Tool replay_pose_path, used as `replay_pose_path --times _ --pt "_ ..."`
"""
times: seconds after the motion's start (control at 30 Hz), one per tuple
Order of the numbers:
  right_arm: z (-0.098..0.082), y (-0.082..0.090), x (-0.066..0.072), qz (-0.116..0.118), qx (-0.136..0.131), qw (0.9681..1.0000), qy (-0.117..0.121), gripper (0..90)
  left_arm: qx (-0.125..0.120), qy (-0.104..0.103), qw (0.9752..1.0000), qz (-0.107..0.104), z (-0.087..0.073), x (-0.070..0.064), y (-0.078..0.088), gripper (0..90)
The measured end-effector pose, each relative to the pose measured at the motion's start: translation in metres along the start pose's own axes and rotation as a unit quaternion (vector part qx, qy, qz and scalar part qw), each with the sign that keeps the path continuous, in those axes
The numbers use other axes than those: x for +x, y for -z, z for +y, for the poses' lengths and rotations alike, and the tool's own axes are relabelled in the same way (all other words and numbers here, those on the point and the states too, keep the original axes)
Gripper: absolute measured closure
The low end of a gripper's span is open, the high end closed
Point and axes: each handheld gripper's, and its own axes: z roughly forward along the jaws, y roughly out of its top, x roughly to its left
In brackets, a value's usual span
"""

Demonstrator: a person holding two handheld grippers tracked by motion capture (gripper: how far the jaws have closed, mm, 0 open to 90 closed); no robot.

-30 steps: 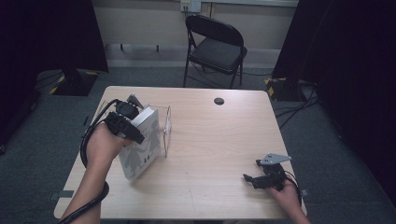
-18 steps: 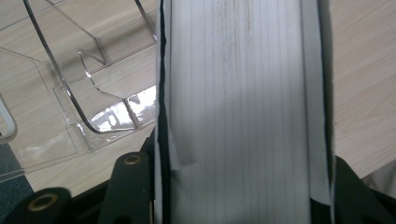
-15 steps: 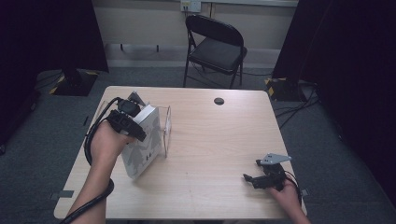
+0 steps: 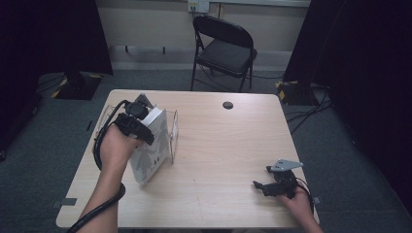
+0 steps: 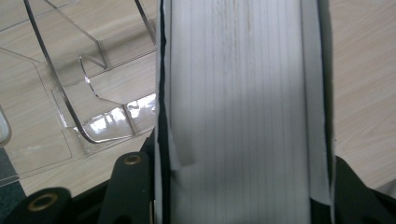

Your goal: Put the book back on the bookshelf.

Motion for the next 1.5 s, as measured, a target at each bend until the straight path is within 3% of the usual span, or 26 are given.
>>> replay_pose_path --times 0.07,0.2,0.23,0.3,0.37,0.57,0.63,0.83,0.9,1.1,1.13,1.3,1.47,1.5 --pt "0.000 0.000 0.000 0.000 0.000 1.0000 0.000 13.5 0.005 -0.016 0.9999 0.002 0.003 0.001 -0.001 53.1" --pt "0.000 0.000 0.000 0.000 -0.001 1.0000 0.001 13.6 0.007 -0.014 0.9999 0.005 0.005 -0.001 -0.002 53.1" --pt "0.000 0.000 0.000 0.000 0.000 1.0000 0.000 13.5 0.005 -0.003 1.0000 0.006 0.006 -0.001 -0.003 53.1" --pt "0.000 0.000 0.000 0.000 0.000 1.0000 0.000 13.6 0.005 -0.005 1.0000 0.007 0.008 -0.001 -0.004 53.1" --pt "0.000 0.000 0.000 0.000 0.000 1.0000 0.000 13.6 0.008 0.008 0.9999 0.007 0.009 -0.003 -0.004 53.1" --pt "0.000 0.000 0.000 0.000 0.000 1.0000 -0.001 13.6 0.002 0.016 0.9998 0.008 0.014 -0.004 -0.005 53.1" --pt "0.000 0.000 0.000 -0.001 -0.001 1.0000 -0.001 13.6 0.005 0.009 0.9999 0.007 0.016 -0.002 -0.005 53.1" --pt "0.000 0.000 0.000 0.000 0.000 1.0000 -0.001 13.6 0.002 0.028 0.9995 0.012 0.019 -0.004 -0.007 53.1" --pt "0.000 0.000 0.000 0.000 0.000 1.0000 -0.001 13.6 0.005 0.019 0.9997 0.013 0.020 -0.003 -0.007 53.1" --pt "0.000 0.000 0.000 0.000 0.000 1.0000 -0.001 13.6 0.004 0.024 0.9996 0.014 0.023 -0.003 -0.008 53.1" --pt "0.000 0.000 0.000 0.000 0.000 1.0000 -0.001 13.6 0.001 0.034 0.9993 0.013 0.023 -0.004 -0.009 53.1" --pt "0.000 0.000 0.000 0.000 0.000 1.0000 -0.001 13.5 0.002 0.029 0.9994 0.018 0.026 -0.002 -0.011 53.1" --pt "0.000 0.000 0.000 0.000 0.000 1.0000 -0.001 13.6 0.002 0.036 0.9992 0.018 0.028 -0.001 -0.013 53.1" --pt "0.000 0.000 0.000 0.000 0.000 1.0000 -0.001 13.6 0.000 0.047 0.9987 0.019 0.028 -0.002 -0.013 53.1"
